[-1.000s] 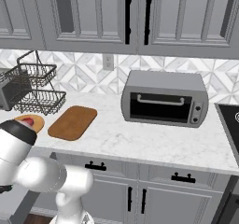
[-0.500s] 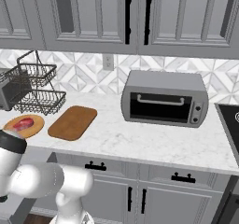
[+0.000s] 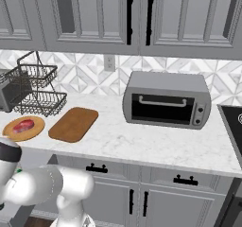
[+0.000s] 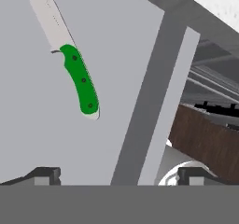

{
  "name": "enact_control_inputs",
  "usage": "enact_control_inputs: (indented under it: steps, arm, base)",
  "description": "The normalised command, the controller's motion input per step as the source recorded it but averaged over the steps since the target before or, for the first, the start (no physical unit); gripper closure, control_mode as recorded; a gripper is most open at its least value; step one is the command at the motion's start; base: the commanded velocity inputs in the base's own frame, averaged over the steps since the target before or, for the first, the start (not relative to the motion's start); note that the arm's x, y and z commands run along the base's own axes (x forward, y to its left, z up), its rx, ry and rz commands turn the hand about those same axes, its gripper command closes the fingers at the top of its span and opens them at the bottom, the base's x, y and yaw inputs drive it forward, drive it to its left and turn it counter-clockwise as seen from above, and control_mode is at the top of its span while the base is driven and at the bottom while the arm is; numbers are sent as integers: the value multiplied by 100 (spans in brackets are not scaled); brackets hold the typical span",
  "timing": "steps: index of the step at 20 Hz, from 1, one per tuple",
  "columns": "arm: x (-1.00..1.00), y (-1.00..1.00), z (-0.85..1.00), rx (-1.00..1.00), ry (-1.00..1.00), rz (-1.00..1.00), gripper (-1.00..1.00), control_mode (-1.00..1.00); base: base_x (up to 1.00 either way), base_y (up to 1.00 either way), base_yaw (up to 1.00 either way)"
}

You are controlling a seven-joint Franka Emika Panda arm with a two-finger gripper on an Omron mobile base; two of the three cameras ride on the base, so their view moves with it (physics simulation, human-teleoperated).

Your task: Pick up the knife from the drawer and place it on the cutting board. Then place the meat from the plate to the cutting board.

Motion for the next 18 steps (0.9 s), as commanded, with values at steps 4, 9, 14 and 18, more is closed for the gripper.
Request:
enact_control_inputs:
  steps: [4,9,14,18]
  arm:
    - [10,0,-28,12,14,13,-100,-100]
    - [7,5,-43,10,5,11,-100,-100]
    - [0,10,-43,6,1,11,-100,-100]
    - [13,2,-10,2,17,8,-100,-100]
  base:
    - [0,0,0]
    - [0,0,0]
    - [0,0,0]
    - [0,0,0]
